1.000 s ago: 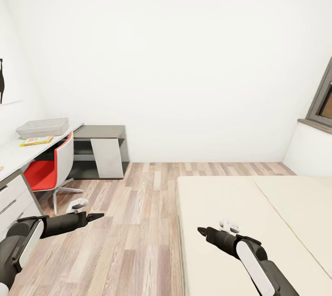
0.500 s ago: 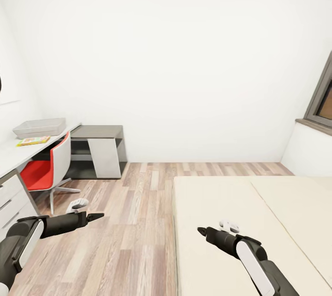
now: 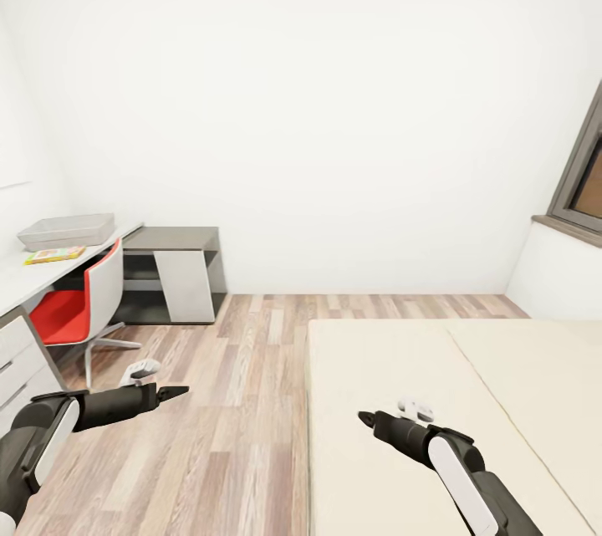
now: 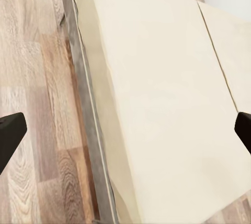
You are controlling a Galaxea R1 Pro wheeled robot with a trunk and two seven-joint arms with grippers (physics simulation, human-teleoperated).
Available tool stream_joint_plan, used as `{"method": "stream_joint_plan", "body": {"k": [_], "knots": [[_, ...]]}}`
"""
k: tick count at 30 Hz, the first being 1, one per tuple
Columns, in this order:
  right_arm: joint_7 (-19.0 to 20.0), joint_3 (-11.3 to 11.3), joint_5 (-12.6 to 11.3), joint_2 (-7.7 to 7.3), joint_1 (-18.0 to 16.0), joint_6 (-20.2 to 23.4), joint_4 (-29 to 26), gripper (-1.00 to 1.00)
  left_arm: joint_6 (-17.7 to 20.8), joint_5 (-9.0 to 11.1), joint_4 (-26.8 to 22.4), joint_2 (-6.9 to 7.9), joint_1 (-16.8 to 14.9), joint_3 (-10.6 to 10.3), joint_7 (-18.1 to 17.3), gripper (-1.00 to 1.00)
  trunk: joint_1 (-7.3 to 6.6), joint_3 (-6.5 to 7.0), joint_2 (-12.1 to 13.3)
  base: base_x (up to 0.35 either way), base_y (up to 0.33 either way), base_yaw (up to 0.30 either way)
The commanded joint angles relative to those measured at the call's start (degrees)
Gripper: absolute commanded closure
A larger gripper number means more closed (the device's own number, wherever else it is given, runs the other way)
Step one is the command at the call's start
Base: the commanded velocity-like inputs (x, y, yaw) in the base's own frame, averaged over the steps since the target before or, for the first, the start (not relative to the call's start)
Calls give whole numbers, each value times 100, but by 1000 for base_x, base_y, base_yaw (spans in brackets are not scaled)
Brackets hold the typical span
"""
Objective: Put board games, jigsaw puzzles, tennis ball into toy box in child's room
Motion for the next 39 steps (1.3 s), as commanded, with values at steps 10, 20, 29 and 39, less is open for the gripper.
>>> {"method": "stream_joint_plan", "body": {"k": [10, 20, 29, 39], "knots": [[-56, 14, -62, -5, -4, 6, -4, -100, 29, 10, 0, 0, -3, 5, -12, -100, 3, -8, -10, 0, -120, 0], [-56, 14, -66, -5, -4, 6, -1, -100, 29, 9, 0, 0, -3, 5, -13, -100, 3, -8, -10, 0, -120, 0], [-56, 14, -64, -5, -4, 6, -2, -100, 29, 9, 0, 0, -3, 5, -13, -100, 3, -8, -10, 0, -120, 0], [-56, 14, -66, -5, -4, 6, -1, -100, 36, 9, 0, 0, -3, 5, -10, -100, 3, -8, -10, 0, -122, 0]]}}
